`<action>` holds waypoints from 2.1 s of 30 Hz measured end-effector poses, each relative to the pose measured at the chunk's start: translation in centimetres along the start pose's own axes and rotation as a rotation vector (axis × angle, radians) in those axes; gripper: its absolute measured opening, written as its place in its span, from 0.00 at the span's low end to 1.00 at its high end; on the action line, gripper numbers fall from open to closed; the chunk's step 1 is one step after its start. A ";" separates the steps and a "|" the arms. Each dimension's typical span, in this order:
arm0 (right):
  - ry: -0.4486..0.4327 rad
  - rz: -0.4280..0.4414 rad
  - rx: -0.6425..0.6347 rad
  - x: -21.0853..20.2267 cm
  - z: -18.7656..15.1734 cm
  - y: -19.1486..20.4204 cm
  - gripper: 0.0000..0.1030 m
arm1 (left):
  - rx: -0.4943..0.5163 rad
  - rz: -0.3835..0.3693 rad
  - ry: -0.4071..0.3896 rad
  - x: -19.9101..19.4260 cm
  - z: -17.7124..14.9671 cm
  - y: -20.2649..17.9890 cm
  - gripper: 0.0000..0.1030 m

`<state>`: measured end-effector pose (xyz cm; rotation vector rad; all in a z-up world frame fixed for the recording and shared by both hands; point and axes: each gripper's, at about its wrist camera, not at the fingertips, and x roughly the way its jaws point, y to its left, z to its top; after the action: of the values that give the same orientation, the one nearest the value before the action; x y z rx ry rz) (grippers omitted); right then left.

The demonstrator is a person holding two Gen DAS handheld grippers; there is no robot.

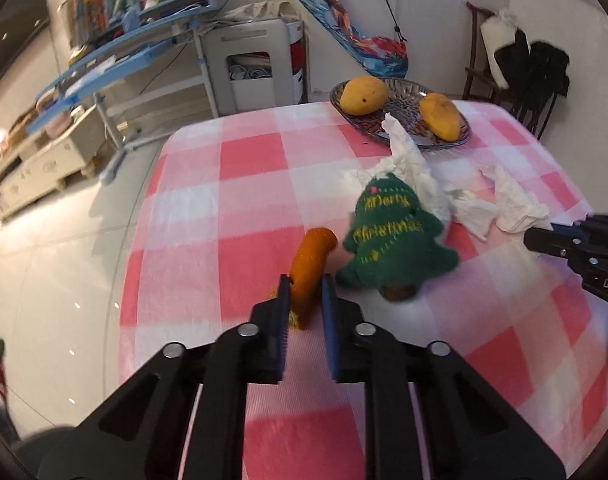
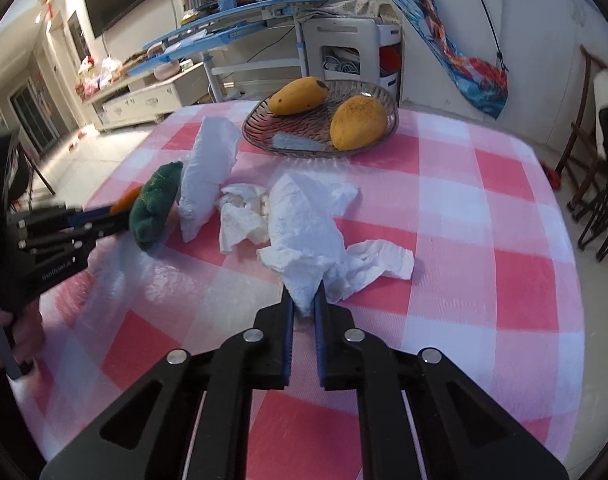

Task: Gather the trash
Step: 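Grasp the white tissues with the right tool while the left tool grasps an orange peel, then carry the tissues and peel to the yellow basin and open both tools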

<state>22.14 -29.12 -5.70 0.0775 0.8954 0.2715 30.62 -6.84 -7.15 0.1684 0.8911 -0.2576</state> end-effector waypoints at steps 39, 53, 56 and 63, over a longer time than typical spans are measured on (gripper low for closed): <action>0.255 0.332 -0.079 -9.6 -21.0 14.8 0.48 | -0.190 -0.153 0.118 -18.6 -26.4 -4.9 0.12; -0.022 0.181 0.001 -12.6 -20.3 13.4 0.68 | -0.111 -0.081 0.003 -20.7 -26.9 -6.5 0.58; -0.059 0.141 0.008 -12.5 -20.1 13.1 0.72 | -0.148 -0.045 -0.081 -22.1 -26.7 -5.6 0.68; -0.081 0.073 -0.021 -12.8 -20.6 12.6 0.73 | -0.226 -0.008 -0.168 -23.4 -26.4 -3.5 0.79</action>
<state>-4.03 -21.29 -6.57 0.1010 0.8096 0.3432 -4.15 -0.03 -5.20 -0.0660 0.7480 -0.1738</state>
